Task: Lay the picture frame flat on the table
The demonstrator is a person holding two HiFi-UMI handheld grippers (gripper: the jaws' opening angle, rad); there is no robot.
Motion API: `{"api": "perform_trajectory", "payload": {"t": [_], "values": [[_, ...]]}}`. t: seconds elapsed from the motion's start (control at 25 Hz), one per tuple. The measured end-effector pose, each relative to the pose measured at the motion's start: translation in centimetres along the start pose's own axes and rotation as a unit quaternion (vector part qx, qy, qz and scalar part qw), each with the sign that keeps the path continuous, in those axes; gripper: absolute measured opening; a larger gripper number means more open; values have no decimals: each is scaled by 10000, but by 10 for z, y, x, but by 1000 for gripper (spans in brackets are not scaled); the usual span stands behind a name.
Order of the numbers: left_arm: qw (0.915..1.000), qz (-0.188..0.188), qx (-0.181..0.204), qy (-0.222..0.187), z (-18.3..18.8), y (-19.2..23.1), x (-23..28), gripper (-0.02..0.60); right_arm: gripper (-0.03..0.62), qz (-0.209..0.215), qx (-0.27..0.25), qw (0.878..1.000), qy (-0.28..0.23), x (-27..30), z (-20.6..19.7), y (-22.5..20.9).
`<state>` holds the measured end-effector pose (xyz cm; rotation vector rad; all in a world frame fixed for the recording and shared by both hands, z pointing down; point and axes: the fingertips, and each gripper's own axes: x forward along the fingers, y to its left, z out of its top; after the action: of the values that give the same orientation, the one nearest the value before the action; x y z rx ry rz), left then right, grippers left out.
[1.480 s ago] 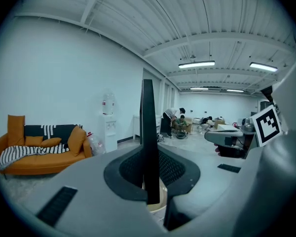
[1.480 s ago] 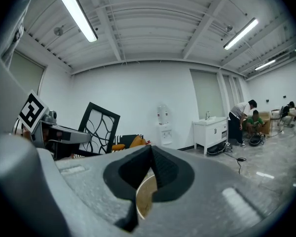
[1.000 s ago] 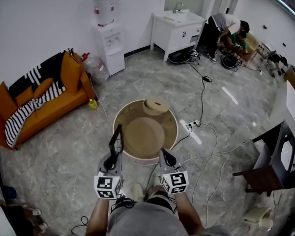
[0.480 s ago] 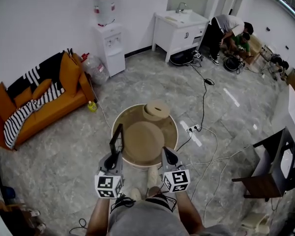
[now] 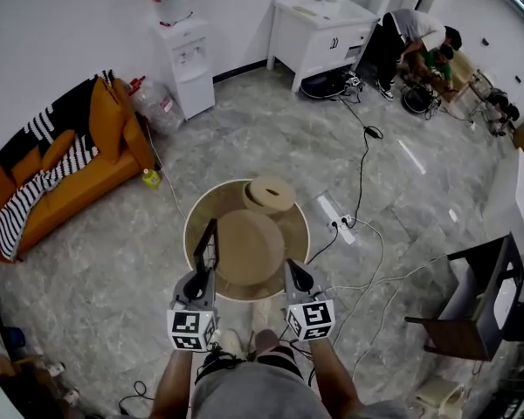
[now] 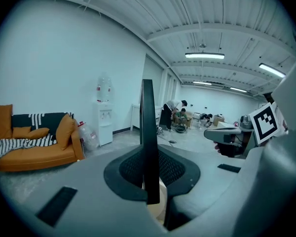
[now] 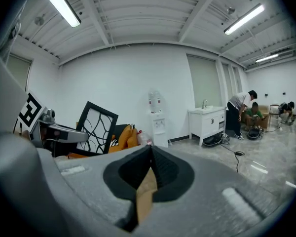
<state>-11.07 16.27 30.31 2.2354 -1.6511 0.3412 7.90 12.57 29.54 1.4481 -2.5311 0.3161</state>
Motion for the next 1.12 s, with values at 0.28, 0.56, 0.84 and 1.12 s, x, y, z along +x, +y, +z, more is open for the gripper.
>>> {"api": "perform_trajectory", "payload": {"t": [0.28, 0.56, 0.84, 1.12], "values": [[9994, 4, -162, 311, -11, 11, 82, 54, -2, 122, 192, 9992, 339, 69, -27, -45], [9970, 100, -334, 688, -32, 30, 152, 54, -2, 286, 354, 9965, 707, 135, -58, -78], [9934, 177, -526, 1003, -64, 37, 207, 54, -2, 486, 371, 9930, 1009, 186, -92, -106], [9891, 243, -644, 1302, -93, 38, 265, 54, -2, 641, 425, 9893, 1241, 234, -124, -138]]}}
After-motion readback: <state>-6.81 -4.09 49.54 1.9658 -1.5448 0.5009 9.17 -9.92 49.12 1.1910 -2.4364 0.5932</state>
